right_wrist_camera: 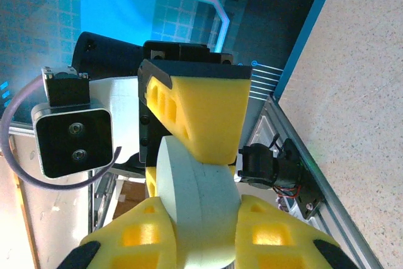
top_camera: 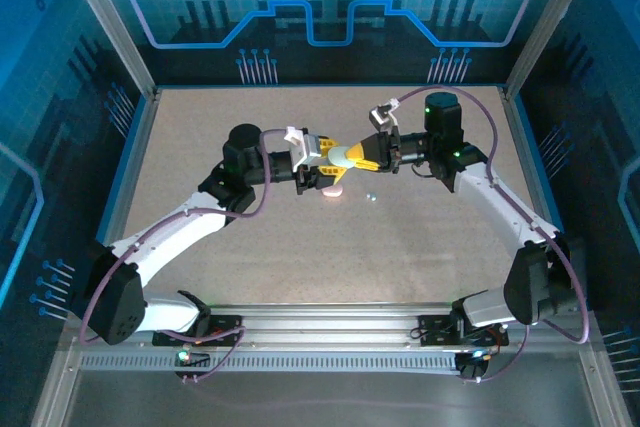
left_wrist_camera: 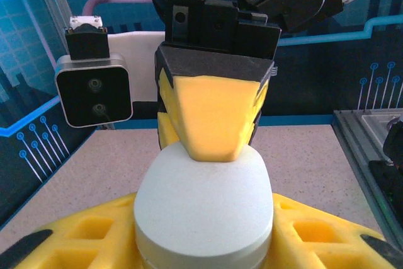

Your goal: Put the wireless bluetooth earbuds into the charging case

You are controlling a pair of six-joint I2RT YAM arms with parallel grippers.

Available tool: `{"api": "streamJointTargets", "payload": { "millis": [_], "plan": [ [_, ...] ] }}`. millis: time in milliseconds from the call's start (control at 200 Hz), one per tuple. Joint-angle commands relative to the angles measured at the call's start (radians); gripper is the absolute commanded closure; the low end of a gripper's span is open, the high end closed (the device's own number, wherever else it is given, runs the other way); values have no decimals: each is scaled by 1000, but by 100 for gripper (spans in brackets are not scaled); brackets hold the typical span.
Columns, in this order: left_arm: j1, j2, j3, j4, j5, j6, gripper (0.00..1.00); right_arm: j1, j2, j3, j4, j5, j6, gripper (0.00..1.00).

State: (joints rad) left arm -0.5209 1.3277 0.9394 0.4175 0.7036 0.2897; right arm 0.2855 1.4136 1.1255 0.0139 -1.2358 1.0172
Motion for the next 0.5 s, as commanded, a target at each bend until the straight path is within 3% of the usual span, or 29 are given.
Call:
{"api": "streamJointTargets", "payload": {
  "millis": [0, 125, 215, 265, 350, 495],
  "plan": [
    [-2, -7, -10, 37, 34, 4, 62, -6, -24, -10, 32, 1, 22, 88],
    [-1, -4, 2, -10, 30, 13, 70, -6, -33, 1, -20, 24, -22, 81],
    [-1, 1, 23, -51, 36, -7, 72, -7, -50, 112, -425, 175, -326, 64],
    [-1, 4, 33, -73, 47, -21, 73, -9, -61, 159, -559, 263, -449, 57],
    [-1, 12, 43, -83, 76, -65, 74, -18, -109, 169, -607, 381, -550, 48],
    [-4, 24, 53, -81, 110, -137, 75, 7, -234, 123, -599, 624, -806, 43]
  ]
}}
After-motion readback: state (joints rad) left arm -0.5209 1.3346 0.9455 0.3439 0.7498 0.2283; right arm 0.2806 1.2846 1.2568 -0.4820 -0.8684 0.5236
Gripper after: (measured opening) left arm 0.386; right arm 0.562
